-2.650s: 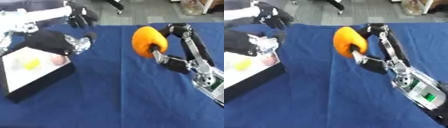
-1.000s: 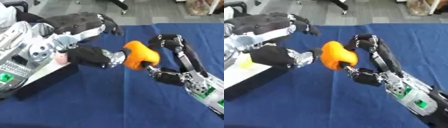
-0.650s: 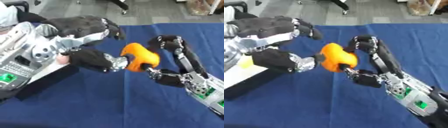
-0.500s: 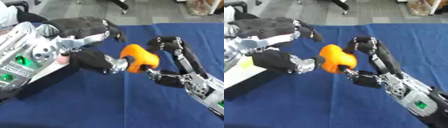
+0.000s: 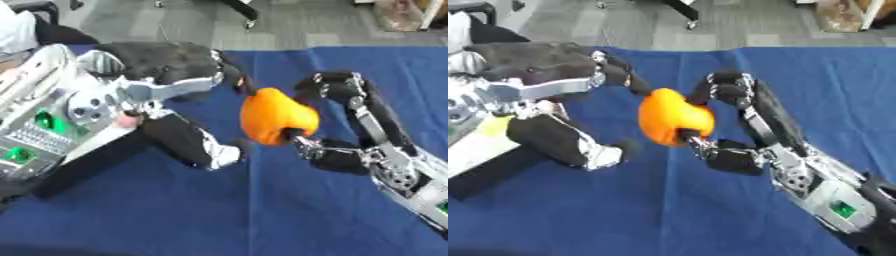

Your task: Pick up the objects with one hand, pass them to the other hand, and then place them into the box on the other side of the table.

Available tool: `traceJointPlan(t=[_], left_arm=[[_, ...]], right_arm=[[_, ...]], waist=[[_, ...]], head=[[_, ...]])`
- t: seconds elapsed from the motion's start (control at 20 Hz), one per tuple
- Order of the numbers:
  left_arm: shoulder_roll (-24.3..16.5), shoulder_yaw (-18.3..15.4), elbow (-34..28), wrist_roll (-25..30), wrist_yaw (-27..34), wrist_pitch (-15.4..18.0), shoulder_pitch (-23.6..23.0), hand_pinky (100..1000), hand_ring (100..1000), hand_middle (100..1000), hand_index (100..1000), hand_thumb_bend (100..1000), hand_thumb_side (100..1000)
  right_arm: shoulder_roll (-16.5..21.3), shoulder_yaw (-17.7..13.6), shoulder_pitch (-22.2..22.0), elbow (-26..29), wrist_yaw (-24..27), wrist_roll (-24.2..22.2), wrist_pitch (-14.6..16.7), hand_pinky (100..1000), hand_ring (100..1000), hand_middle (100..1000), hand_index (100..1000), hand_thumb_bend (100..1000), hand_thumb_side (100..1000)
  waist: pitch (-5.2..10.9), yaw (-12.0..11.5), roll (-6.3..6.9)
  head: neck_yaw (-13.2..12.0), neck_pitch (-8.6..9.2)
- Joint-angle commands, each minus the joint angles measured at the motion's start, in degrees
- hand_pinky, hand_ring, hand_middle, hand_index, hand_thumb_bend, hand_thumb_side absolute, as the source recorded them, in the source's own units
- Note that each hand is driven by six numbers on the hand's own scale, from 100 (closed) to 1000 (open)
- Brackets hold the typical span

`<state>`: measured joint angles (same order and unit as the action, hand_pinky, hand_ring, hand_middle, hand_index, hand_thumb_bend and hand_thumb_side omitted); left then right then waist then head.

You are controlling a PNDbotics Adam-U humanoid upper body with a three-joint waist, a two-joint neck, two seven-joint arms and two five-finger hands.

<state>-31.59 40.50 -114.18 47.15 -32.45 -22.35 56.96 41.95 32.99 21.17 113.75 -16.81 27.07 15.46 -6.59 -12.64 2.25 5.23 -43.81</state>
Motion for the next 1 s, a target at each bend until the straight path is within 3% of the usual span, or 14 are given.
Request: traceJointPlan(t=[0.05,0.4,0.55,1.0], left_arm=[[0.25,-0.23,-0.41,1.44,-2.24,-0.36,1.13,931,877,798,912,364,546],[1.66,-0.79,-0.41,-1.71,-7.43,-1.32,1.27,940,881,804,926,459,323],[2.09,-0.9,-0.41,-4.35,-9.26,-2.8,1.22,950,884,807,932,457,281],[3.14,-0.43,-0.41,-9.24,-7.43,-8.82,1.03,945,870,791,929,295,364]], right_arm=[[0.16,-0.26,0.85,0.84,3.41,0.84,-2.84,613,470,424,605,100,100],[-0.33,0.31,1.04,0.84,5.24,0.73,-4.2,610,469,424,606,100,100],[-0.54,0.51,1.01,0.84,5.11,0.33,-4.2,609,469,423,606,100,100],[-1.0,0.74,1.28,0.84,4.49,0.32,-3.76,610,469,423,605,100,100]], waist=[[0.0,-0.01,0.78],[-0.12,0.0,0.8],[-0.19,-0.02,0.81],[-0.52,-0.08,0.77]], head=[[-0.16,-0.3],[-0.25,-0.3],[-0.27,-0.3],[-0.53,-0.3]])
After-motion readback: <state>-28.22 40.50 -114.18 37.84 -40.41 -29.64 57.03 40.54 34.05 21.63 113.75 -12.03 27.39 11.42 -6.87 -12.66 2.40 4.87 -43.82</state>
